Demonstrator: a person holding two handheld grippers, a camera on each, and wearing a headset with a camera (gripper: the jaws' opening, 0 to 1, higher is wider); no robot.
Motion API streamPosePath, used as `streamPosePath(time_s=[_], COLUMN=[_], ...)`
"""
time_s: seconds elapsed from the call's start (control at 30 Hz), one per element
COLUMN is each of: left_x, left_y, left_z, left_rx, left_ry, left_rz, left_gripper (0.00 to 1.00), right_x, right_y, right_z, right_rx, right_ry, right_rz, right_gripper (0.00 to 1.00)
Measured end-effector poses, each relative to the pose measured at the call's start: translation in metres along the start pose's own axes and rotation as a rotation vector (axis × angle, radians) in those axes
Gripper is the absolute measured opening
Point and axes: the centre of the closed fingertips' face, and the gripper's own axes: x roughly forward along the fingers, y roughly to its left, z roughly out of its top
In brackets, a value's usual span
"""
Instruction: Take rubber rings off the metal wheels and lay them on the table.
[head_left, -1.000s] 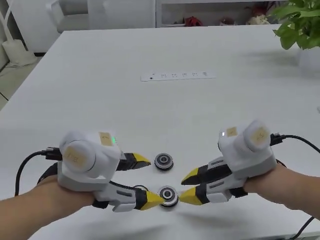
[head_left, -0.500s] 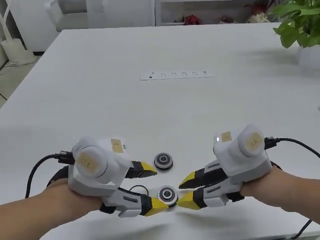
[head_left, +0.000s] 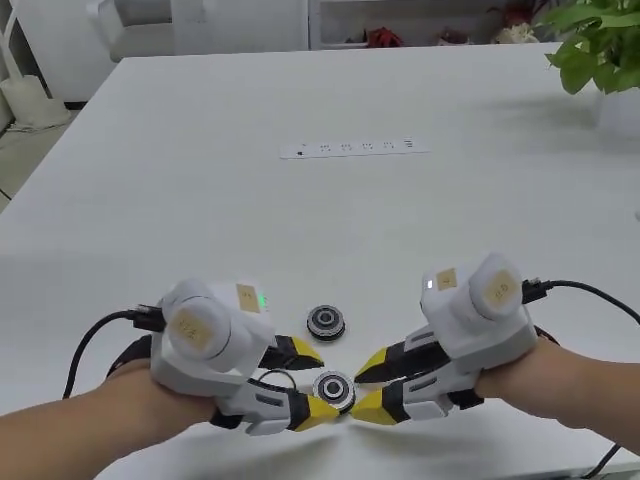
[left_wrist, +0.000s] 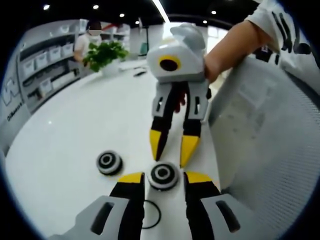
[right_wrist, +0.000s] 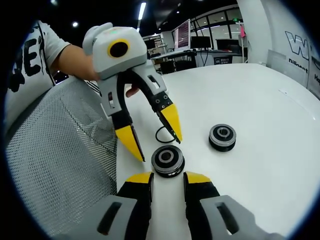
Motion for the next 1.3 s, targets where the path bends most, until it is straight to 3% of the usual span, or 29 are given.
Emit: streamPosePath(time_s=[0.33, 0.6, 1.3], left_x=[0.0044, 0.0064, 0.0073], left_y=[-0.0025, 0.001, 0.0018], left_z=[-0.0018, -0.002, -0.0027], left_rx=[-0.005, -0.023, -0.004], left_ry=[0.004, -0.01, -0.014], left_rz=[-0.008, 0.0, 0.03], left_gripper=[0.2, 0.17, 0.14], right_x=[0.0017, 0.0021, 0.0045], right_y=[0.0003, -0.0016, -0.0002], right_z=[-0.0023, -0.0004, -0.0022], right_rx=[0.009, 0.02, -0.015], right_ry=[-0.002, -0.014, 0.001], right_rz=[0.003, 0.001, -0.001], right_gripper=[0.22, 0.22, 0.16])
